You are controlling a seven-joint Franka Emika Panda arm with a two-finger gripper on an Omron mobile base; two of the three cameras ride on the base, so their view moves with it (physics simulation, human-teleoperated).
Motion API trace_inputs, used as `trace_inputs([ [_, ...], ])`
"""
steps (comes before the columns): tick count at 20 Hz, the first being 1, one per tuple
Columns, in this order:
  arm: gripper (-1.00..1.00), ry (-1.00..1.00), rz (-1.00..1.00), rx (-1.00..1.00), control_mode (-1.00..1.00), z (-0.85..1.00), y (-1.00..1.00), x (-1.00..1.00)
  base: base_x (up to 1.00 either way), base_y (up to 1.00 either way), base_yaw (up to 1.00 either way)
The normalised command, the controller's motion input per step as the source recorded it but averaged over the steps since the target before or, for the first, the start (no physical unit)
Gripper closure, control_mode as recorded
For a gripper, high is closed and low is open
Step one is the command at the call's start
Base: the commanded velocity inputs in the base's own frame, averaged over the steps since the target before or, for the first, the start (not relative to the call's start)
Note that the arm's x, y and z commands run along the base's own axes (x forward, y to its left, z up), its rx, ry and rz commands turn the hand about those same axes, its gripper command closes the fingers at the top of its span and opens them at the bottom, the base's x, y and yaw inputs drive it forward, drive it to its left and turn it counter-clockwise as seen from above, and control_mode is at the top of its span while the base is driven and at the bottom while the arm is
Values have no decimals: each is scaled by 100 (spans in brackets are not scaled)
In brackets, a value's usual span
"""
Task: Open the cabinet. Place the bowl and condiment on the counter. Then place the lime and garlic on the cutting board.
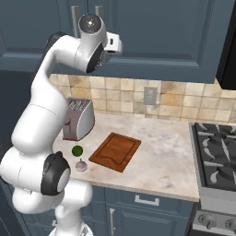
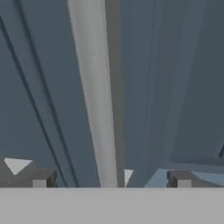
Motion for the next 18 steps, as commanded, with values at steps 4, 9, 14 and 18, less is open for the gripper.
trace_inputs([
  [4, -100, -7, -1, 0, -100, 0, -3, 49, 0, 0, 0],
  [9, -100, -2, -1, 0, -100, 0, -13, 46, 0, 0, 0],
  [14, 100, -1, 0, 0, -100, 0, -4, 39, 0, 0, 0],
  [18, 100, 0, -2, 0, -100, -2, 0, 29, 0, 0, 0],
])
